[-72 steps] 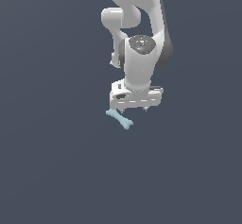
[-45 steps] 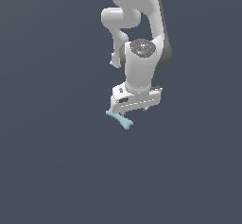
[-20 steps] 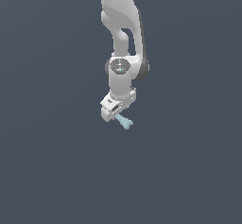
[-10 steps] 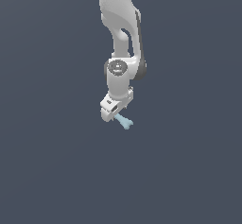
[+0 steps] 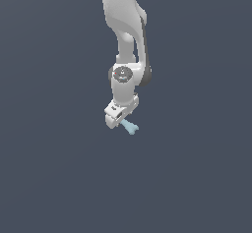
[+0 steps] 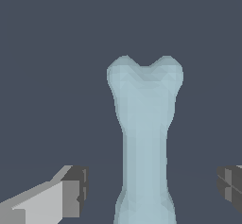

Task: Pick up the object and move it to a goal position.

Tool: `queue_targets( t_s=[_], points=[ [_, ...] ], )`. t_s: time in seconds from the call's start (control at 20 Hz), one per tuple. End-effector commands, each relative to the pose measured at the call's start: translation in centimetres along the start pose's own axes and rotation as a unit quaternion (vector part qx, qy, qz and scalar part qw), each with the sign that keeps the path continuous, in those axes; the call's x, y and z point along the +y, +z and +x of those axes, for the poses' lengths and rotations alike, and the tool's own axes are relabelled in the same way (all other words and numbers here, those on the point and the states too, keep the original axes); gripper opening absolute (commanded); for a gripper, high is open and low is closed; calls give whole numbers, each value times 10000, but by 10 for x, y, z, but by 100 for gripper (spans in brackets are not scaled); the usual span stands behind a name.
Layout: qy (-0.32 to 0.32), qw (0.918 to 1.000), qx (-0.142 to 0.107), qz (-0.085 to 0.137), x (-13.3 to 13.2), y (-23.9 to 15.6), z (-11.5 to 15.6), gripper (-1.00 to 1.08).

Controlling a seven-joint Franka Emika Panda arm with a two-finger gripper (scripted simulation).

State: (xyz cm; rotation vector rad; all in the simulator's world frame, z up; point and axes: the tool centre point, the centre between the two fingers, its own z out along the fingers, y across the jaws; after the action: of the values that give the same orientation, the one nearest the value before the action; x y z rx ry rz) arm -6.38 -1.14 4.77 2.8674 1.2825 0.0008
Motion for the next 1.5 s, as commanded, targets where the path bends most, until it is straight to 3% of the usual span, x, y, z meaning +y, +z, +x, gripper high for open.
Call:
queue_targets(
  t_s=[0.0,0.45,0.5,1.1,1.45],
  points=[
    [-6,10000,-3,3,-1,12,-1,100],
    [-14,10000,-2,3,0,34,0,100],
    [-14,10000,-2,3,0,34,0,-100],
    [-11,10000,-2,1,0,32,-1,-100],
    [-11,10000,-2,1,4,12,-8,-100]
  ],
)
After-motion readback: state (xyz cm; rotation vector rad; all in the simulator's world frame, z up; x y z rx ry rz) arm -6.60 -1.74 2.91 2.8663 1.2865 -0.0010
